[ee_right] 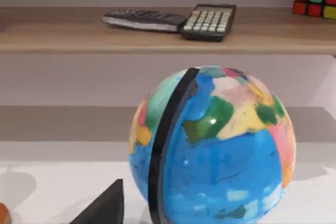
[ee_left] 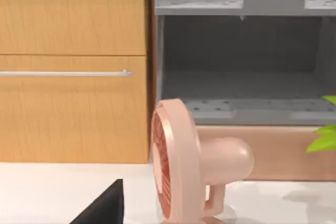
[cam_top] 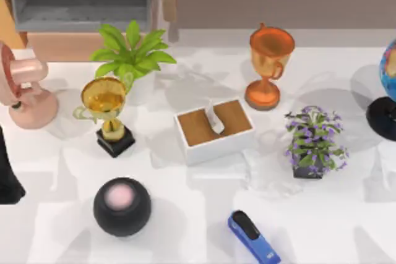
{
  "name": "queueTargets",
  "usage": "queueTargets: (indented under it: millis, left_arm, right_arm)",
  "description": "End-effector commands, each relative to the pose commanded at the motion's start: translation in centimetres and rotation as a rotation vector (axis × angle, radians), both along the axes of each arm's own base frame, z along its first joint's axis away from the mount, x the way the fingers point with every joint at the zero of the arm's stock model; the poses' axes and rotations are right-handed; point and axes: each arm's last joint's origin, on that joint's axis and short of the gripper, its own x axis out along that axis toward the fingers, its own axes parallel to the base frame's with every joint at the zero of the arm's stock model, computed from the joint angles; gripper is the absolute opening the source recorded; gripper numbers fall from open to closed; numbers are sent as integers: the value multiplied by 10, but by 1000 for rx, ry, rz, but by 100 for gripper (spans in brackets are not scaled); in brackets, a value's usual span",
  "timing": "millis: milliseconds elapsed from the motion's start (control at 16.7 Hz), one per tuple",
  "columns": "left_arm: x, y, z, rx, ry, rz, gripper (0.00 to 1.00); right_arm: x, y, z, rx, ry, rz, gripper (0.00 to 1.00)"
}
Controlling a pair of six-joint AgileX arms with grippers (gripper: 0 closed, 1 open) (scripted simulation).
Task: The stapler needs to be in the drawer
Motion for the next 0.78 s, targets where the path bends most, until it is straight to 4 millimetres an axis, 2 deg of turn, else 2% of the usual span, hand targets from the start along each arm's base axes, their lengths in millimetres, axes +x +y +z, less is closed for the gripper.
queueTargets:
  millis: [240,480,660,780]
  left_arm:
    - [1,1,2,25,6,-4,100]
    - [11,7,16,167,34,-17,100]
    - [31,17,36,334,57,-23,100]
    - [52,28,49,463,72,-25,100]
  right_arm:
    - [0,0,0,0,0,0,100]
    - [0,0,0,0,0,0,100]
    - [0,0,0,0,0,0,100]
    - [0,0,0,0,0,0,100]
